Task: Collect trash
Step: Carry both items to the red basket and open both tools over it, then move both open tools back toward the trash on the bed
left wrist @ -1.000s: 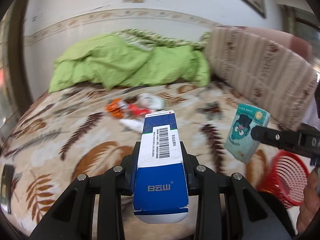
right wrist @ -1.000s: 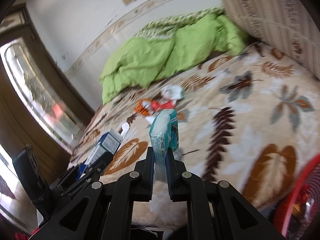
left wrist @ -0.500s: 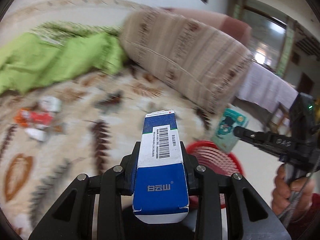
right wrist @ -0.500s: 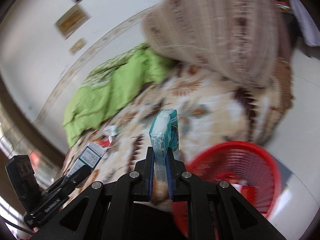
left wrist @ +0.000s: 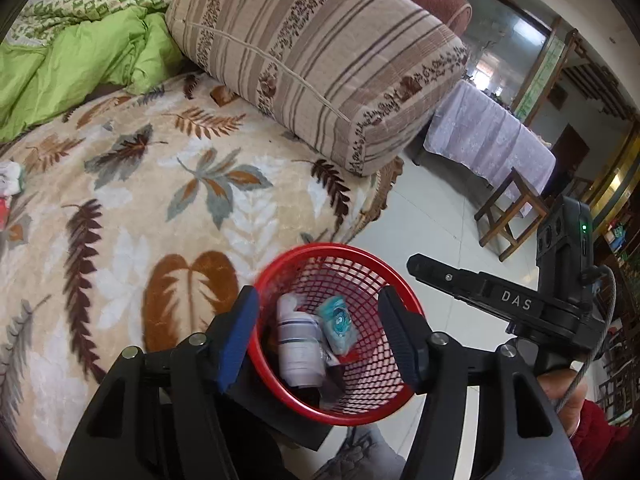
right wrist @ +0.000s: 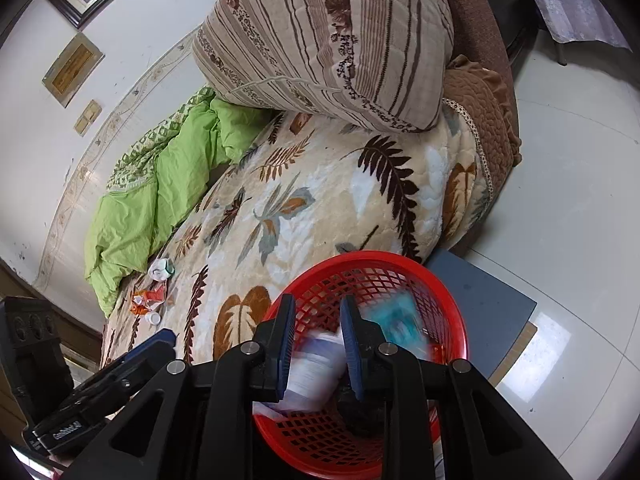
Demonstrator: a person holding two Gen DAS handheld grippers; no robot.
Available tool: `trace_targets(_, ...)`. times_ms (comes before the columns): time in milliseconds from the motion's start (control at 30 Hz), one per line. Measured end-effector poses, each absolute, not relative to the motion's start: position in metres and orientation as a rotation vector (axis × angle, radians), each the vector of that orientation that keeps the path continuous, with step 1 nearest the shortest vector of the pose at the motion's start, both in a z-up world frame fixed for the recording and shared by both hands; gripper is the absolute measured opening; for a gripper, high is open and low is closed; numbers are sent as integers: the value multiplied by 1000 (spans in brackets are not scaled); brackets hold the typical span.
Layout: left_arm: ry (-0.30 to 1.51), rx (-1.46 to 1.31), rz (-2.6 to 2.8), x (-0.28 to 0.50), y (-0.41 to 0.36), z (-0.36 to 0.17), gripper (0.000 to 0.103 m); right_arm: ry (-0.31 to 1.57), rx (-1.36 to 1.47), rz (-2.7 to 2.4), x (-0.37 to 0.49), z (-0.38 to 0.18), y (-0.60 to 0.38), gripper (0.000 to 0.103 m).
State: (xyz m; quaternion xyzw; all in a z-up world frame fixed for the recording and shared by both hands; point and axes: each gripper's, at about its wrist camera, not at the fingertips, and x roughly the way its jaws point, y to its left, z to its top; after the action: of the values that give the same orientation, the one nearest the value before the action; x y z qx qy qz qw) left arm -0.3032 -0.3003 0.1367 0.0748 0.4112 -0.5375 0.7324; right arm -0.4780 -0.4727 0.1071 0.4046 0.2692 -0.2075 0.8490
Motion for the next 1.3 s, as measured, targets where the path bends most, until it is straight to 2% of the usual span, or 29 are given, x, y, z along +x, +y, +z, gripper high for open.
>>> trace_targets(300,901,98,-991,-252,-246,137,64,571,785,-289,-434,124,-439,28)
trace_targets(600,920,-10,-759,-187,-165,127,64,651,650,-110,-361,135,-381,28)
trace_targets(767,951,-109,-624,-147,-119,115,64,692,600,-37,-319,137,-352,41)
trace_targets(1000,1007,-298,-465,-80,-60,96,64,728,593,31,-268,138,-327,42)
trace_targets(1300,1073,-404,-360,2,-69,72,63,731,548,69,-246,132,-316,44)
